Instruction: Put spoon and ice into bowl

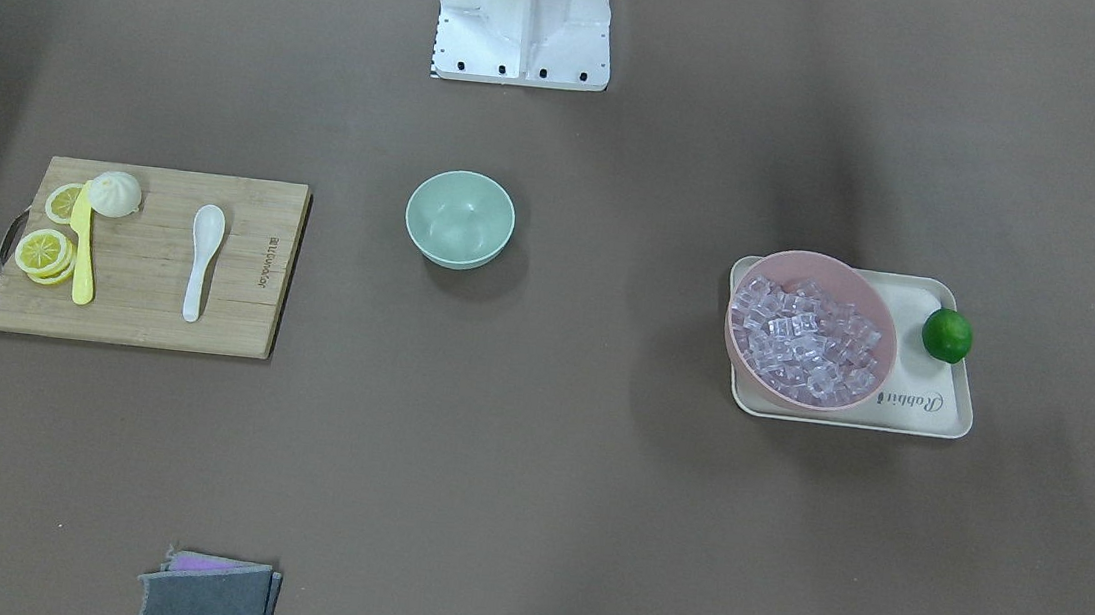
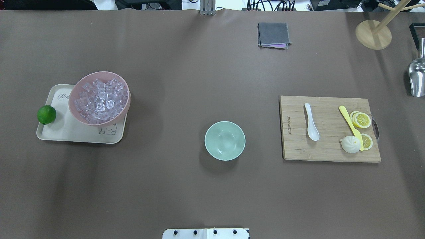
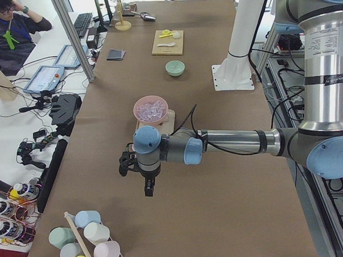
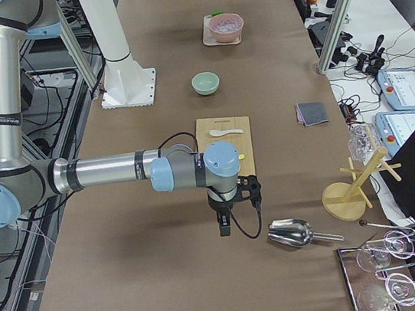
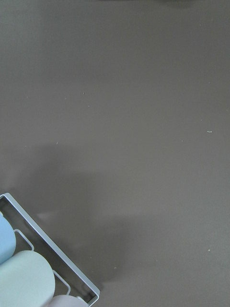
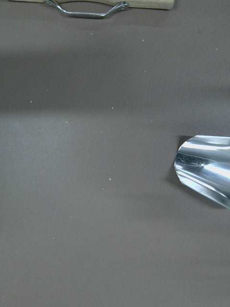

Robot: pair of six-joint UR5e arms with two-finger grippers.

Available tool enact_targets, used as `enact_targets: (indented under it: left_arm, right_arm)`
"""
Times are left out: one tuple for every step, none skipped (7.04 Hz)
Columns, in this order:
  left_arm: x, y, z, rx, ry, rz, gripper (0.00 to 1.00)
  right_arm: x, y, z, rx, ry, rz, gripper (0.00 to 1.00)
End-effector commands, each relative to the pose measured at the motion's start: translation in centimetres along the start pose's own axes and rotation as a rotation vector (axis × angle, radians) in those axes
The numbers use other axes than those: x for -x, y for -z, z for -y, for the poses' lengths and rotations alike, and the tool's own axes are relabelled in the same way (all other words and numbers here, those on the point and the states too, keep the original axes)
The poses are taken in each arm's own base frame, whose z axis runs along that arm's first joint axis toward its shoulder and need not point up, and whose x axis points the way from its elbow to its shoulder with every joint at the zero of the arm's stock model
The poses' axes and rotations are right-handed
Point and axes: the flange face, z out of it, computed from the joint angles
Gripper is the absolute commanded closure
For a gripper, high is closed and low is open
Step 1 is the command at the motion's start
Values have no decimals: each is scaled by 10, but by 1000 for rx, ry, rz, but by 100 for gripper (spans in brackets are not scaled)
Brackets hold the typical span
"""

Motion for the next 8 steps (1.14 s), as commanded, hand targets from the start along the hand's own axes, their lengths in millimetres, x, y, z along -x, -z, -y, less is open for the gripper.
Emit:
enact_targets:
  left_arm:
    - [-5,4,-3,-8,-11,-1,1]
    - [-16,17,-18,-28,-29,-2,1]
    - [-20,21,-22,-34,-37,-1,1]
    - [-20,22,-21,-38,-40,7,1]
    - [-26,29,-18,-52,-51,6,1]
    - [-34,37,-16,-69,-66,0,1]
    - [-42,45,-11,-88,-84,2,1]
    - [-48,51,-5,-107,-97,-4,1]
  right_arm:
    - [0,0,0,0,0,0,0]
    - [0,0,0,-4,3,0,0]
    - [0,1,1,-8,15,-2,0]
    - [2,2,2,-13,21,-5,0]
    - [6,8,7,-39,44,-6,0]
    - [13,16,12,-148,137,-6,0]
    - [18,21,8,-278,245,-10,0]
    - [23,28,10,-358,301,-9,0]
